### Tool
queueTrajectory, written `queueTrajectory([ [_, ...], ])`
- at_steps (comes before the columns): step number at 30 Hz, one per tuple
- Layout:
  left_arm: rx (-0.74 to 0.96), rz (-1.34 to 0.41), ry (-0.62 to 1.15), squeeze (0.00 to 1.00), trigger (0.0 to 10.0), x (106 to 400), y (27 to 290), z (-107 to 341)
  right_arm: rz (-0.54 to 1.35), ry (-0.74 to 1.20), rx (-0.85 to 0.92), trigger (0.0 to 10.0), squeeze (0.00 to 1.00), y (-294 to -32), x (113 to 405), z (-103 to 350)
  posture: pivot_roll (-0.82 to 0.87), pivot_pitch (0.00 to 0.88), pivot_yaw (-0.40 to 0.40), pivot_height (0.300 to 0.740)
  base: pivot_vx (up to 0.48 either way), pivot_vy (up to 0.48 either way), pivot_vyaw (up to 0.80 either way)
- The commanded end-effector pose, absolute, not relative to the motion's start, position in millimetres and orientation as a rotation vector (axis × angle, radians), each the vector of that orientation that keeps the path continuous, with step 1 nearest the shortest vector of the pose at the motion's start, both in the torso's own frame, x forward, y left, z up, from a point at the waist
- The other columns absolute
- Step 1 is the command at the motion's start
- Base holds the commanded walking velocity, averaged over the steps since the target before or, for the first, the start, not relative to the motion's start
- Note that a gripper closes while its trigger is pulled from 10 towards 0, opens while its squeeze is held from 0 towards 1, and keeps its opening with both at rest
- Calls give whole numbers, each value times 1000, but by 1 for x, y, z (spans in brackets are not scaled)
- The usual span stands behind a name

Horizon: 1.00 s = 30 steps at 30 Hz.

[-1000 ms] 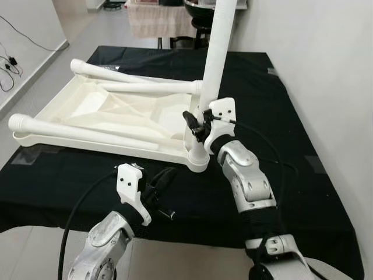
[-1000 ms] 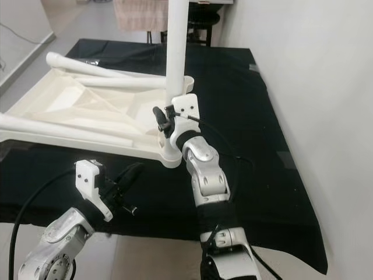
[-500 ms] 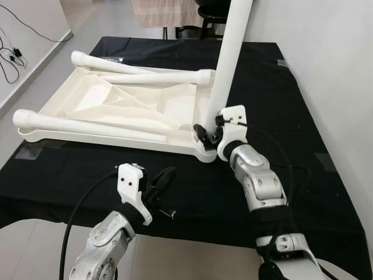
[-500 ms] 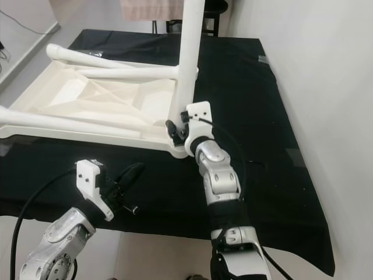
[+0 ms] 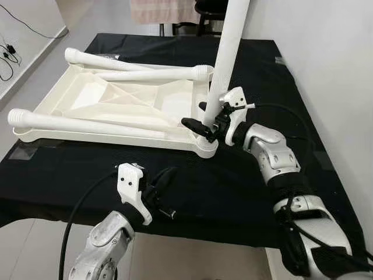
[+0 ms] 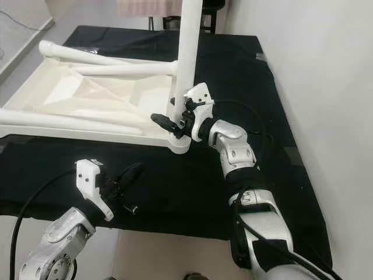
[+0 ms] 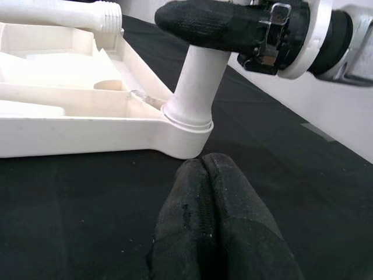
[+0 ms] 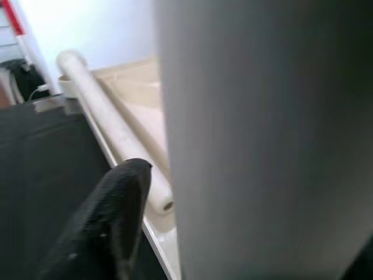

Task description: Building children table

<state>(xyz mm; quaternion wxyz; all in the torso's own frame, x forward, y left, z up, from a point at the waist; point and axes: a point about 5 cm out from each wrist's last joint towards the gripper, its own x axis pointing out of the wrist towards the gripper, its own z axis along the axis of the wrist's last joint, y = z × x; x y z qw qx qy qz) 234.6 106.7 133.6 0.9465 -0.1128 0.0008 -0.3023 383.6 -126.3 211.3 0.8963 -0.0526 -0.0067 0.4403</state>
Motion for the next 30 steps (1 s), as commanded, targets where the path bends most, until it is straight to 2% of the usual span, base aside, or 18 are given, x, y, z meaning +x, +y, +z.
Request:
queueTrajectory([
  [1, -220, -614, 6, 0, 10000, 232, 107, 132, 964, -8, -133, 0, 0, -121, 384, 212, 82, 122, -49, 740, 0, 0, 0],
  [11, -225, -617, 7, 0, 10000, 231, 106, 132, 809, 36, -138, 0, 0, -145, 386, 192, 66, 122, -45, 740, 0, 0, 0],
  [13, -228, -619, 8, 0, 10000, 230, 106, 132, 692, 88, -150, 0, 0, -158, 382, 173, 64, 124, -49, 740, 0, 0, 0],
  [14, -227, -619, 9, 0, 10000, 230, 107, 132, 444, 154, -129, 0, 0, -169, 378, 155, 68, 125, -55, 740, 0, 0, 0],
  [15, -227, -619, 9, 0, 10000, 230, 107, 132, 444, 154, -129, 0, 0, -169, 378, 155, 68, 125, -55, 740, 0, 0, 0],
  [16, -226, -619, 10, 0, 10000, 229, 108, 132, 265, 202, -122, 0, 0, -178, 373, 144, 66, 125, -53, 740, 0, 0, 0],
  [17, -223, -620, 11, 0, 10000, 229, 109, 132, 150, 233, -54, 0, 0, -169, 353, 128, 71, 134, -47, 740, 0, 0, 0],
  [18, -223, -620, 11, 0, 10000, 229, 109, 132, 150, 233, -54, 0, 0, -169, 353, 128, 71, 134, -47, 740, 0, 0, 0],
  [19, -220, -619, 12, 0, 10000, 229, 110, 132, 118, 241, -9, 0, 0, -152, 329, 120, 61, 141, -28, 740, 0, 0, 0],
  [20, -220, -619, 12, 0, 10000, 229, 110, 132, 118, 241, -9, 0, 0, -152, 329, 120, 61, 141, -28, 740, 0, 0, 0],
  [21, -218, -619, 13, 0, 10000, 230, 111, 132, 128, 231, 28, 0, 0, -140, 313, 119, 61, 141, -28, 740, 0, 0, 0],
  [22, -216, -621, 16, 0, 10000, 230, 111, 132, 163, 200, 23, 0, 0, -135, 312, 126, 42, 124, -23, 740, 0, 0, 0],
  [25, -218, -630, 20, 0, 10000, 232, 111, 131, 214, 141, -60, 0, 0, -137, 328, 141, 50, 123, -30, 740, 0, 0, 0],
  [28, -212, -627, 15, 0, 10000, 233, 110, 131, 186, 111, -100, 0, 0, -148, 344, 153, 53, 119, -42, 740, 0, 0, 0],
  [29, -208, -617, 9, 0, 10000, 234, 110, 132, 156, 99, -120, 10000, 0, -154, 350, 158, 54, 117, -47, 740, 0, 0, 0],
  [30, -205, -609, 4, 0, 10000, 235, 111, 132, 135, 91, -134, 10000, 0, -158, 354, 162, 54, 117, -47, 740, 0, 0, 0],
])
